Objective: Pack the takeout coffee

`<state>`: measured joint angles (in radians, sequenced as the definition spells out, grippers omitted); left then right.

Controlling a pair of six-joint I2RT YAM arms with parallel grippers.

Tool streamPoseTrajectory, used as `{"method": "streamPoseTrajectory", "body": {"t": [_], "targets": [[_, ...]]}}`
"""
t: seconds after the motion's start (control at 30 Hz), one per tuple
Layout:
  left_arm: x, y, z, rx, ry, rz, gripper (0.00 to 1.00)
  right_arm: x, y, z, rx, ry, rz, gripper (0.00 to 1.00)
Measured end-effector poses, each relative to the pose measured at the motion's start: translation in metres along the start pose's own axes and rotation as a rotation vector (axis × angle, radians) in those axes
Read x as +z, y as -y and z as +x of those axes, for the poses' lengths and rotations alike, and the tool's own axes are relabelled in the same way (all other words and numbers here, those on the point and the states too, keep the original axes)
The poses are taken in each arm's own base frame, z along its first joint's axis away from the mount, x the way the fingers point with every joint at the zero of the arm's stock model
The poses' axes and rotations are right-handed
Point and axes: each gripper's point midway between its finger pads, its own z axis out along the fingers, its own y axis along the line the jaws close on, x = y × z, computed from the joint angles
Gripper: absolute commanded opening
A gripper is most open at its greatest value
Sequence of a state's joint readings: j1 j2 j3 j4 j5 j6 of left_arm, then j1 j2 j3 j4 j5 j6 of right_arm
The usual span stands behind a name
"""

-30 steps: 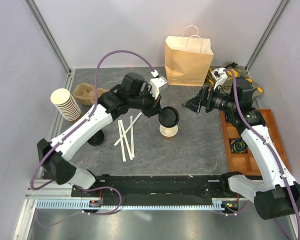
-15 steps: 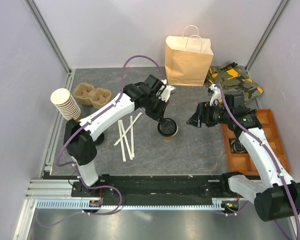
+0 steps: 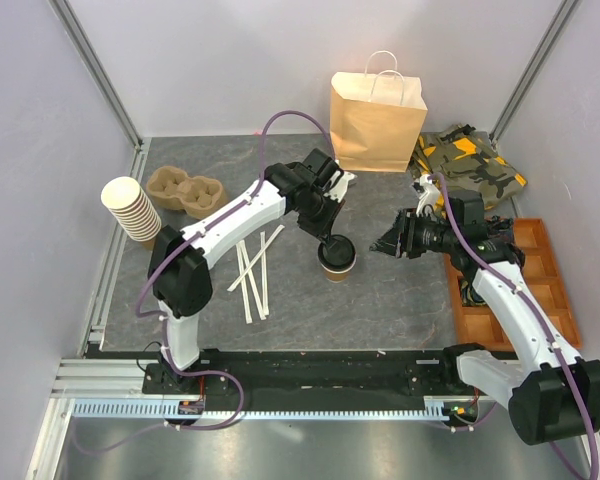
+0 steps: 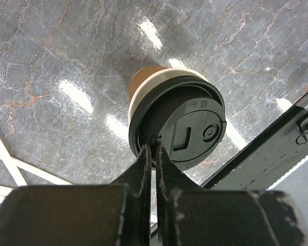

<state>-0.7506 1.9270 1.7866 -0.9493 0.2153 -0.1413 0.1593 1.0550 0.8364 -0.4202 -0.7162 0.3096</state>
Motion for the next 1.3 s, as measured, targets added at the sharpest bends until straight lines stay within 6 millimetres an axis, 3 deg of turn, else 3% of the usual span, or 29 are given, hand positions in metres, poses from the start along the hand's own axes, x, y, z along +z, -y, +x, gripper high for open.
{"method": "streamPoseTrajectory", "body": {"t": [0.67, 0.97, 1.17, 1.3], "targets": [[0.016, -0.006, 0.003, -0.024, -0.042, 0.018, 0.03, 0.003, -0.008, 0.001, 0.005, 0.006, -0.061, 0.54], [0.016, -0.009, 0.003, -0.038, -0.047, 0.031, 0.22, 0.004, -0.009, 0.002, 0.007, -0.002, -0.074, 0.56], [0.014, -0.011, 0.004, -0.049, -0.052, 0.033, 0.45, 0.004, -0.01, 0.002, 0.006, -0.005, -0.081, 0.57], [0.012, -0.01, 0.001, -0.048, -0.045, 0.037, 0.5, 0.004, -0.011, 0.003, 0.003, -0.008, -0.087, 0.56]]}}
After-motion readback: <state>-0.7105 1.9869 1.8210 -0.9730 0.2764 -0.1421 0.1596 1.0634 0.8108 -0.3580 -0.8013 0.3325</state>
